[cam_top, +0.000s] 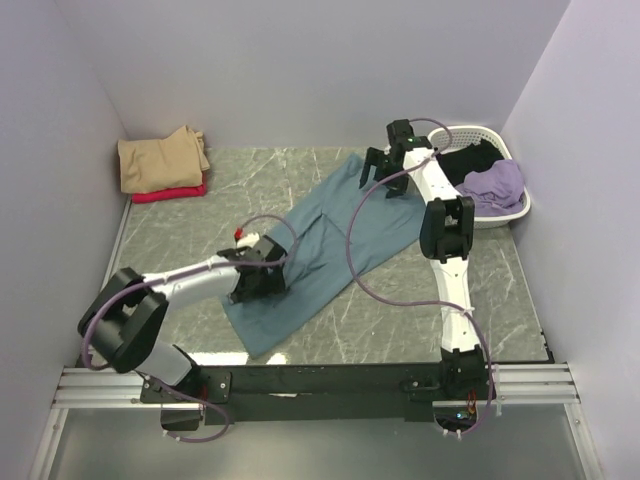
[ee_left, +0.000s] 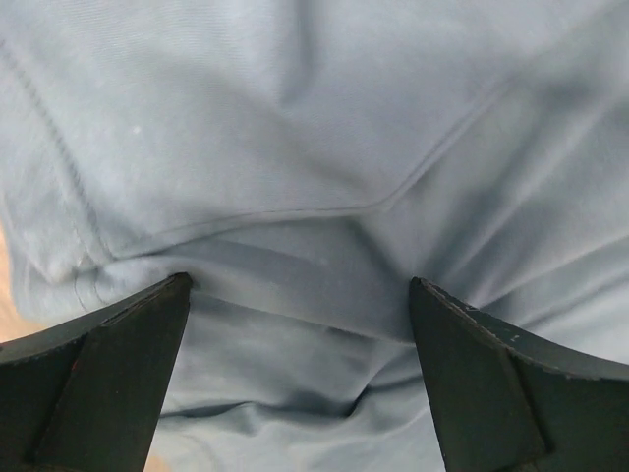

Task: Fold and stack the t-shirts
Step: Fold the tshirt

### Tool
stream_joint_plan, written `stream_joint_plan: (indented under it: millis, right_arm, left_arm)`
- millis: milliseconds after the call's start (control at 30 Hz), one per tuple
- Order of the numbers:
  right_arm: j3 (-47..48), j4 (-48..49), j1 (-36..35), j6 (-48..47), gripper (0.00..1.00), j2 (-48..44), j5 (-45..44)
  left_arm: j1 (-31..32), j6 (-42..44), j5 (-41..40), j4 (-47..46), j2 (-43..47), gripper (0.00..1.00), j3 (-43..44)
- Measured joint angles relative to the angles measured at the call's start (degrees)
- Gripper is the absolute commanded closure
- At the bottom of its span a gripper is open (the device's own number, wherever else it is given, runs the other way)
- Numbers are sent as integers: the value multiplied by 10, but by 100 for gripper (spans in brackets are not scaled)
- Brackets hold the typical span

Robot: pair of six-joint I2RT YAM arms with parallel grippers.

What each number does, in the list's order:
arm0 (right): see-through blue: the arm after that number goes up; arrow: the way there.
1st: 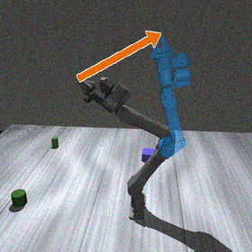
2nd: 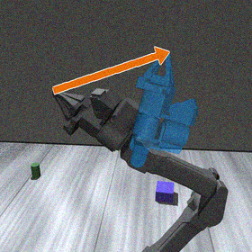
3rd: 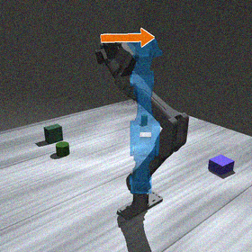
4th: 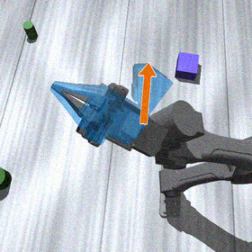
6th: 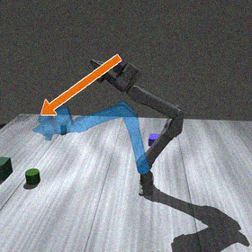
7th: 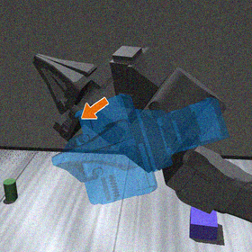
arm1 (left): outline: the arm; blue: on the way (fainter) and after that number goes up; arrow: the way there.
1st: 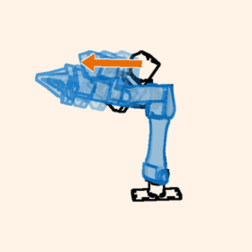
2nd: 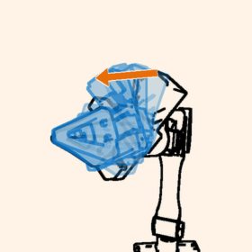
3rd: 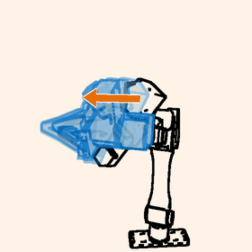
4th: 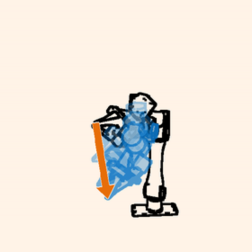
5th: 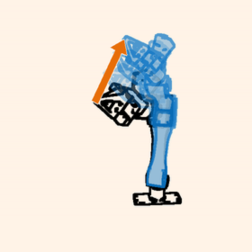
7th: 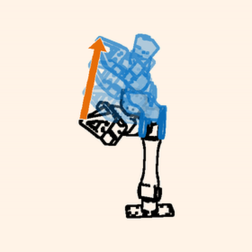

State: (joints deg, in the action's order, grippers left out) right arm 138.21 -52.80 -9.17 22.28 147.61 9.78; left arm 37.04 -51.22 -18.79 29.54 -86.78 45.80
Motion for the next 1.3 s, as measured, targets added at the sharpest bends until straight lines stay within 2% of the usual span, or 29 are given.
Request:
stream_joint_plan:
  millis: [167, 367, 500, 600, 767, 933, 1033, 1167, 1300]
  right_arm:
    - [14, 8, -22, -28, 0, 8, 48]
    - [14, 35, -43, -46, 0, 13, 115]
    - [7, 64, -45, -56, 0, 11, 134]
    - [-56, 108, -44, -64, 0, -25, 121]
    - [-203, 153, -38, -69, 0, -169, 73]
    - [-285, 198, -5, -52, 0, -323, 26]
    - [-388, 242, 30, -23, 0, -415, 19]
    - [-519, 282, 70, 18, 0, -464, 18]
    - [-643, 314, 79, 50, 0, -466, 22]
  left_arm:
    - [89, -63, 35, 50, 45, 1, -29]
    - [201, -133, 85, 111, 56, 1, -30]
    - [233, -165, 81, 174, 56, 1, -7]
    - [231, -171, 34, 233, 57, 1, 61]
    - [182, -123, -43, 240, 63, 1, 191]
    - [61, -12, -77, 164, 63, 1, 252]
    - [-6, 54, -64, 92, 46, 1, 264]
    - [-77, 138, -12, 0, -44, 0, 311]
    - [-122, 213, 52, -66, -195, 1, 421]
